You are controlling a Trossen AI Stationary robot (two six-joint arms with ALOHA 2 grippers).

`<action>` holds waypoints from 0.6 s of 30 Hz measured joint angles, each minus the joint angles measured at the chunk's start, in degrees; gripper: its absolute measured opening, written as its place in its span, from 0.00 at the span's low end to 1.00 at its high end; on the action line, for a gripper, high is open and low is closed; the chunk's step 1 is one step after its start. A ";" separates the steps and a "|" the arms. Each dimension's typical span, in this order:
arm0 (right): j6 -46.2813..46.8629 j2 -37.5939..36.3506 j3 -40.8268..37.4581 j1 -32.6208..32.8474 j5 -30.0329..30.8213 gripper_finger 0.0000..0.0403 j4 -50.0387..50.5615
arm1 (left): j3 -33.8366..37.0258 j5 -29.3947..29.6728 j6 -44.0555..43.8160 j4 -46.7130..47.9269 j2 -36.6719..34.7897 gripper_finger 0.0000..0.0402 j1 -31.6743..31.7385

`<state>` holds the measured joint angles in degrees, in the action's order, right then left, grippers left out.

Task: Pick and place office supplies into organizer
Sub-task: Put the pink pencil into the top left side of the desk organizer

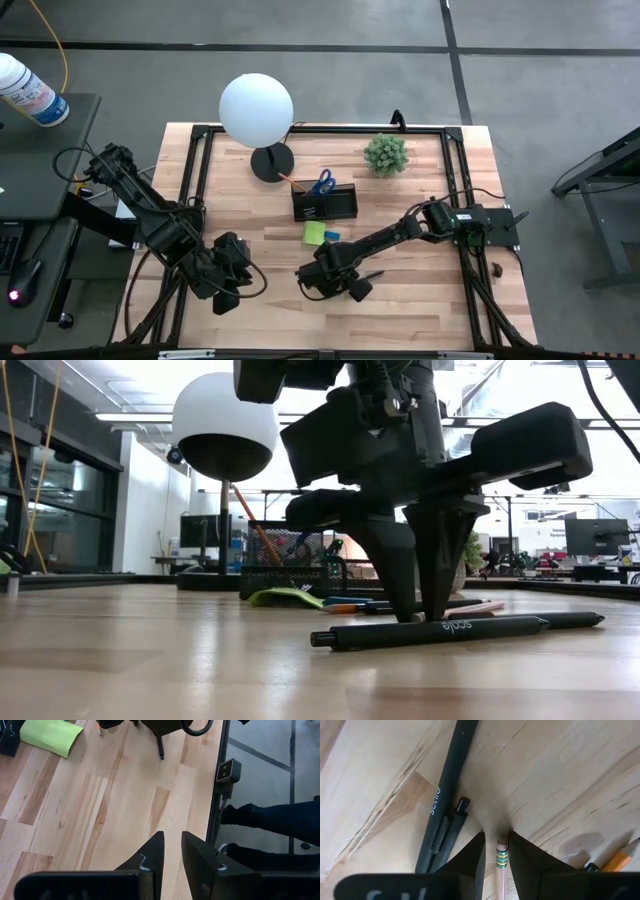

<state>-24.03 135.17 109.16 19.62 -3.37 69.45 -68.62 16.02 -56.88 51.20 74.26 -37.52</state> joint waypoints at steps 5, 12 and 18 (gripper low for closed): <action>0.00 0.04 -0.04 0.04 0.92 0.18 0.26 | 0.00 0.06 0.02 0.00 0.00 0.14 0.00; 0.00 -0.02 -0.11 -0.07 1.02 0.18 0.45 | 0.00 0.08 0.02 0.02 0.00 0.14 0.00; 0.01 -0.39 -0.26 -0.09 1.94 0.18 1.89 | 0.00 0.32 0.02 0.04 0.00 0.14 0.00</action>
<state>-24.02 134.78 108.91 19.52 -1.43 71.34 -68.62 16.34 -56.86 51.24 74.26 -37.52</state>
